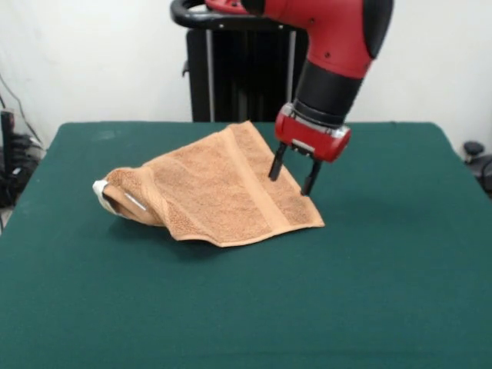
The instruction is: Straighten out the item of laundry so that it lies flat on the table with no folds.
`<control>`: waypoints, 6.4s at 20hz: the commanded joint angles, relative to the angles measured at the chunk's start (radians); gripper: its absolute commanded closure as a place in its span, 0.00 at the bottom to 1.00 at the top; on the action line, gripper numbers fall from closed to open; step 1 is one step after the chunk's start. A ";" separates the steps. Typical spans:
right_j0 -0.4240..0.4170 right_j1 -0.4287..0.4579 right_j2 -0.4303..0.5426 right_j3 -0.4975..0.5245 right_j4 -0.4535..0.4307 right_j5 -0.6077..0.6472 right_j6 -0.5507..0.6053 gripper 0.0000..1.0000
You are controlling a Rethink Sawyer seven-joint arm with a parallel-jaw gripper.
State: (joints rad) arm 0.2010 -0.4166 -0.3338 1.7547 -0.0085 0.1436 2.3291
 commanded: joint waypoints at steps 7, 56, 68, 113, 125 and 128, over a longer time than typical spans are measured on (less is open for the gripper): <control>0.143 0.190 -0.160 -0.048 0.261 -0.094 0.301 0.00; 0.045 0.155 0.084 -0.043 0.324 0.150 0.191 1.00; 0.084 0.096 0.112 0.027 0.351 0.137 0.232 1.00; -0.040 0.256 0.271 0.043 0.265 -0.405 0.299 1.00; -0.013 0.240 0.241 0.033 0.303 -0.291 0.227 0.00; -0.009 0.249 0.233 0.021 0.321 -0.229 0.212 0.00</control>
State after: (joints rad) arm 0.1999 -0.3707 -0.2502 1.8705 0.2537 -0.0160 2.3748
